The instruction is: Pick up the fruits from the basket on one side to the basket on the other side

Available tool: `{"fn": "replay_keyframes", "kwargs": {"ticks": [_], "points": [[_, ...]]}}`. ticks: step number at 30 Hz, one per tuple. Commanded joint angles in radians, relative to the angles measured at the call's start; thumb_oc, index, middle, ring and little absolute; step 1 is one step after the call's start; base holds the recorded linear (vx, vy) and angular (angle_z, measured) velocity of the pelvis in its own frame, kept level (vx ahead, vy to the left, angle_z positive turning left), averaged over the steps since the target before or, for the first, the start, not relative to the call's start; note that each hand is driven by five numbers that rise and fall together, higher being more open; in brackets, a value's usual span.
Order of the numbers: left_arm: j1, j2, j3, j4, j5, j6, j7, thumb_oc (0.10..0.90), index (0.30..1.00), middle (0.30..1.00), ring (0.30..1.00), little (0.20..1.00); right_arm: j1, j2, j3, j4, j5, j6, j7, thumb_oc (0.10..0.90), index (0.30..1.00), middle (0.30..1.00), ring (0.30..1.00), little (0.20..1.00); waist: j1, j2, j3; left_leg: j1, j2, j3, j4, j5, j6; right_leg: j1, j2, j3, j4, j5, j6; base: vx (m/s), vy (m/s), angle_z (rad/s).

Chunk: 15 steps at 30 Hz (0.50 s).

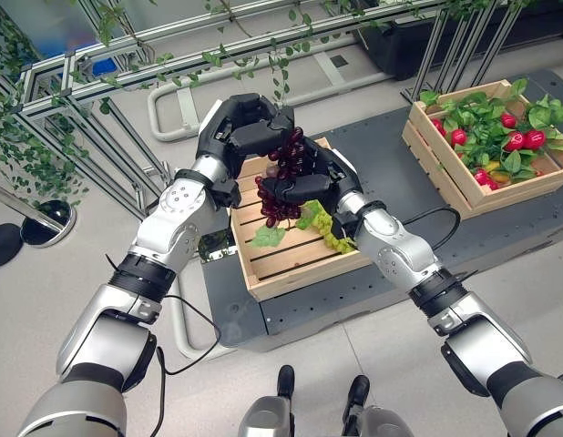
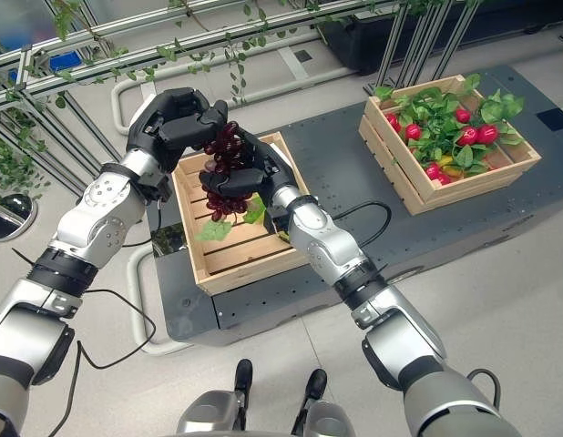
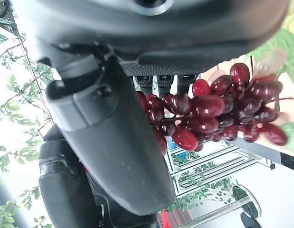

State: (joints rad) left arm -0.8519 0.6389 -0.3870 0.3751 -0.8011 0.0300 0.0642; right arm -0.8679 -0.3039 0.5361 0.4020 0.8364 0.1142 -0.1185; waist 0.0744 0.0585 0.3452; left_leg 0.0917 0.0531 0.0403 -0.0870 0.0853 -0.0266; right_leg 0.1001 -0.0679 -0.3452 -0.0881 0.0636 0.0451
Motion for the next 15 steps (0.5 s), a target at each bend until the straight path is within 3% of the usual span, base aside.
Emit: {"fn": "replay_keyframes", "kwargs": {"ticks": [1, 12, 13, 14, 15], "points": [[-0.146, -0.091, -0.023, 0.086, -0.062, -0.117, 0.005, 0.4, 0.3, 0.3, 0.3, 0.3, -0.06, 0.113, 0.051, 0.142, 0.058, -0.028, 0.043, 0.8, 0.9, 0.9, 0.9, 0.9, 0.019, -0.027, -0.321, 0.018, -0.079, 0.031, 0.0, -0.09, 0.026, 0.046, -0.052, 0.021, 0.001, -0.049, 0.012, 0.0, 0.0, 0.0], [-0.162, -0.147, -0.039, 0.043, -0.105, -0.116, -0.004, 0.4, 0.3, 0.3, 0.3, 0.3, -0.093, 0.146, 0.058, 0.288, 0.045, -0.027, 0.08, 0.8, 0.9, 0.9, 0.9, 0.9, 0.03, -0.031, -0.332, 0.021, -0.082, 0.024, 0.0, -0.094, 0.029, 0.05, -0.051, 0.017, 0.001, -0.051, 0.01, 0.0, 0.0, 0.01], [-0.162, -0.148, -0.042, 0.037, -0.106, -0.112, -0.002, 0.4, 0.3, 0.3, 0.3, 0.3, -0.097, 0.145, 0.058, 0.296, 0.051, -0.032, 0.084, 0.571, 0.556, 0.556, 0.556, 0.556, 0.032, -0.031, -0.333, 0.021, -0.082, 0.023, 0.0, -0.093, 0.029, 0.051, -0.05, 0.016, 0.001, -0.051, 0.01, 0.0, 0.0, 0.0], [-0.163, -0.149, -0.045, 0.035, -0.108, -0.11, -0.002, 0.4, 0.3, 0.3, 0.3, 0.3, -0.102, 0.144, 0.057, 0.302, 0.063, -0.041, 0.089, 0.4, 0.3, 0.3, 0.3, 0.3, 0.033, -0.031, -0.334, 0.021, -0.082, 0.022, 0.0, -0.094, 0.029, 0.051, -0.05, 0.016, 0.001, -0.051, 0.011, 0.0, 0.0, 0.0], [-0.164, -0.149, -0.047, 0.034, -0.11, -0.108, -0.005, 0.4, 0.3, 0.3, 0.3, 0.3, -0.105, 0.144, 0.055, 0.307, 0.078, -0.053, 0.096, 0.4, 0.3, 0.3, 0.3, 0.3, 0.034, -0.031, -0.335, 0.022, -0.083, 0.021, 0.0, -0.094, 0.029, 0.052, -0.05, 0.016, 0.001, -0.051, 0.011, 0.0, 0.0, 0.0]]}}
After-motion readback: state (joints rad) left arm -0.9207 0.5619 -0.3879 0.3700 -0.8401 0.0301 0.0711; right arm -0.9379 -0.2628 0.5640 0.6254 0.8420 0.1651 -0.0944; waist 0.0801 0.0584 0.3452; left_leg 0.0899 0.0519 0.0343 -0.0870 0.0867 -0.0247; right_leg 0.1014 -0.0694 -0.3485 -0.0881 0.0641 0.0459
